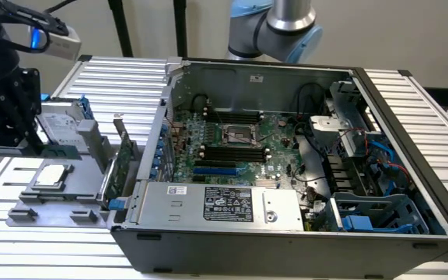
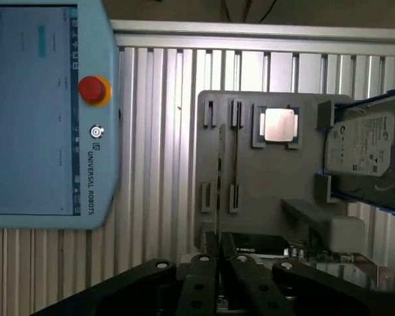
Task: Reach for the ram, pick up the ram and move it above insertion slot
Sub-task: 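Pick up the ram and move it above insertion slot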
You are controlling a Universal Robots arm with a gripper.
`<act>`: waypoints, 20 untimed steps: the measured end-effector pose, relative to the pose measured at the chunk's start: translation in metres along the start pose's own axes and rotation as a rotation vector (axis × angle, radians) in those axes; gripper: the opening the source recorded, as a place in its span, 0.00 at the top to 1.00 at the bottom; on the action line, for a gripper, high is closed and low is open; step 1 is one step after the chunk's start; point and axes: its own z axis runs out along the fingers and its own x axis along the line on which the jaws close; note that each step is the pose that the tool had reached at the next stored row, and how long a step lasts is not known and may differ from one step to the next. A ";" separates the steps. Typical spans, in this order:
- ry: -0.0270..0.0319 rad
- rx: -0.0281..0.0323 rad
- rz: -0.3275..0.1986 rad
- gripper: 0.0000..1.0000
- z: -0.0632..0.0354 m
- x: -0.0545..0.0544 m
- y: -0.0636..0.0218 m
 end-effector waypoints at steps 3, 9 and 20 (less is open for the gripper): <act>0.0000 -0.0002 0.000 0.86 -0.0139 0.000 -0.0105; -0.0001 -0.0001 0.000 0.86 -0.0381 -0.002 -0.0329; 0.0000 -0.0001 0.000 0.86 -0.0623 -0.005 -0.0799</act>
